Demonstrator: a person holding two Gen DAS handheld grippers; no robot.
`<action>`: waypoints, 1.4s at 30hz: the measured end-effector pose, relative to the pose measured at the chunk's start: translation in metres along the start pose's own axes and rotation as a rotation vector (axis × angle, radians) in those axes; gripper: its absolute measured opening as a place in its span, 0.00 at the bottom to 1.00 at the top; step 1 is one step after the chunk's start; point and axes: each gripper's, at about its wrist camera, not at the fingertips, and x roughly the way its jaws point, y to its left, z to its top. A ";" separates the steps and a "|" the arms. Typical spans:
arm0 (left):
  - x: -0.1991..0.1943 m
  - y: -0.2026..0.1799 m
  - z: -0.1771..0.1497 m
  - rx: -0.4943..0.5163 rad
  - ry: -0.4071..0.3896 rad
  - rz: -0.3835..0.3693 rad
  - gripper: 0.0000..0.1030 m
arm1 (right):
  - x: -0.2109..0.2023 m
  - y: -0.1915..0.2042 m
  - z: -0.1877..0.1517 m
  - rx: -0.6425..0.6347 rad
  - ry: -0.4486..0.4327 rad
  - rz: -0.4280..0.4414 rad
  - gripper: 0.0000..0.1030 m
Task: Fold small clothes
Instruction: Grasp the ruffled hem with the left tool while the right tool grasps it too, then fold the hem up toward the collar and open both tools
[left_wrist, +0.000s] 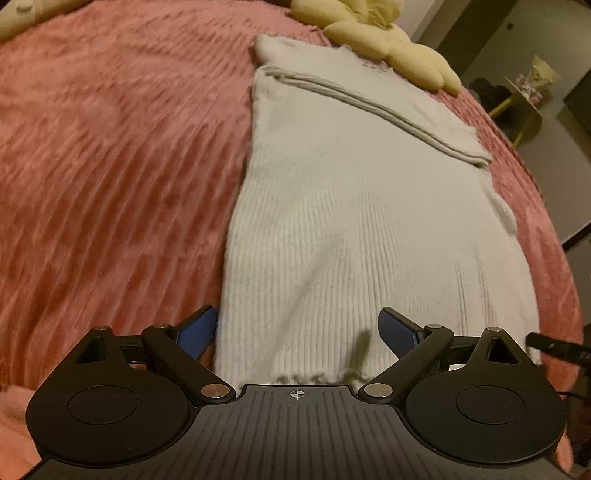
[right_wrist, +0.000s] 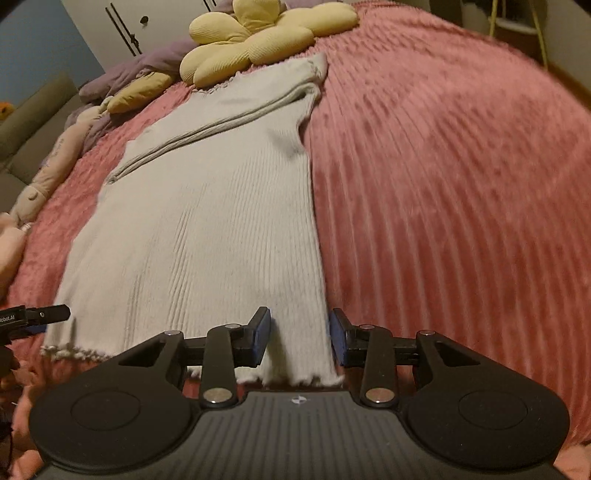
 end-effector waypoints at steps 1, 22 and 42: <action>-0.001 0.003 0.000 -0.016 0.008 -0.020 0.94 | 0.000 -0.003 -0.001 0.018 0.003 0.016 0.33; 0.017 0.026 0.012 -0.139 0.161 -0.225 0.19 | 0.012 -0.019 0.004 0.134 0.088 0.184 0.09; 0.020 0.007 0.156 -0.180 -0.253 -0.101 0.15 | 0.049 0.027 0.146 -0.031 -0.211 0.067 0.08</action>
